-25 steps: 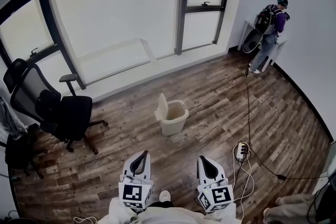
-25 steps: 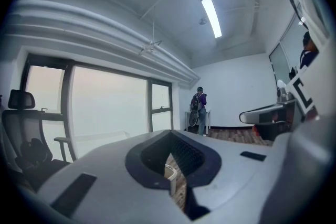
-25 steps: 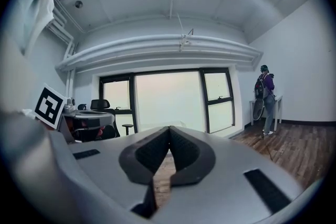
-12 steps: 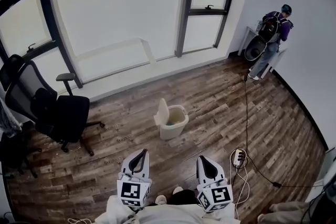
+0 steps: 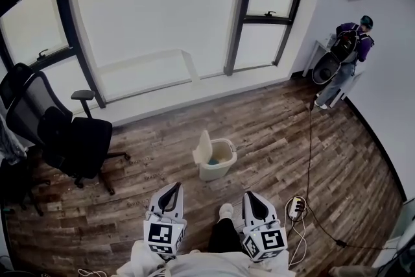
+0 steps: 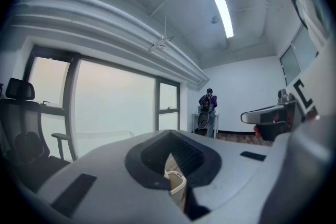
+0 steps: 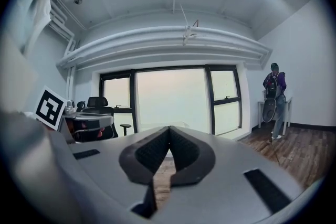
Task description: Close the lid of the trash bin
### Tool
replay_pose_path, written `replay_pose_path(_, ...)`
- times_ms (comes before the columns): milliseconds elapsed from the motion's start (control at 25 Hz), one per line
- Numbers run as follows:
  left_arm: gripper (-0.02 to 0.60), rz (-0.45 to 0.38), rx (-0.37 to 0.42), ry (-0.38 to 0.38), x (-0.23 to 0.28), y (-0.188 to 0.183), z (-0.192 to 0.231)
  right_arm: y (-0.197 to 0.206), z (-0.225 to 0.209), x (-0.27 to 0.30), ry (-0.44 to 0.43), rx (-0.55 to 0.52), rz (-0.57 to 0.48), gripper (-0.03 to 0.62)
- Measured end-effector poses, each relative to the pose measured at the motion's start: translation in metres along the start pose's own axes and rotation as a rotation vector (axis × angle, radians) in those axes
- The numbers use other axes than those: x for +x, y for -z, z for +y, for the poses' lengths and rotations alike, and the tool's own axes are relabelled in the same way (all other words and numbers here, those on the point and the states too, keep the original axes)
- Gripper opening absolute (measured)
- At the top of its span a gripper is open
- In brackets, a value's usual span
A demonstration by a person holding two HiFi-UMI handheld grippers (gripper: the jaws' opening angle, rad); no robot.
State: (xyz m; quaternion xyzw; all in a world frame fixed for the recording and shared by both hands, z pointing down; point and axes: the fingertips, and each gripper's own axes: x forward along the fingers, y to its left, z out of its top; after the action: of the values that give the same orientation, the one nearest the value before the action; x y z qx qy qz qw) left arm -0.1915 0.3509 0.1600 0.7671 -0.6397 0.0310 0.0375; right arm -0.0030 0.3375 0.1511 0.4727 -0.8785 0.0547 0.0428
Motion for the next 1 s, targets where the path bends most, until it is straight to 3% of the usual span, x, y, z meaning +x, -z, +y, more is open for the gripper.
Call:
replay_pose_path(560,0.006,0.109,0.027,-0.067,0.19,0.012,0.016,0.005,-0.128,0.165,-0.068,0.066,0.071,0.023)
replay_pose_path(1000,0.006,0.172,0.062,-0.122,0.333,-0.003,0.0,-0.009,-0.243,0.267,-0.142,0.101,0.081,0.023)
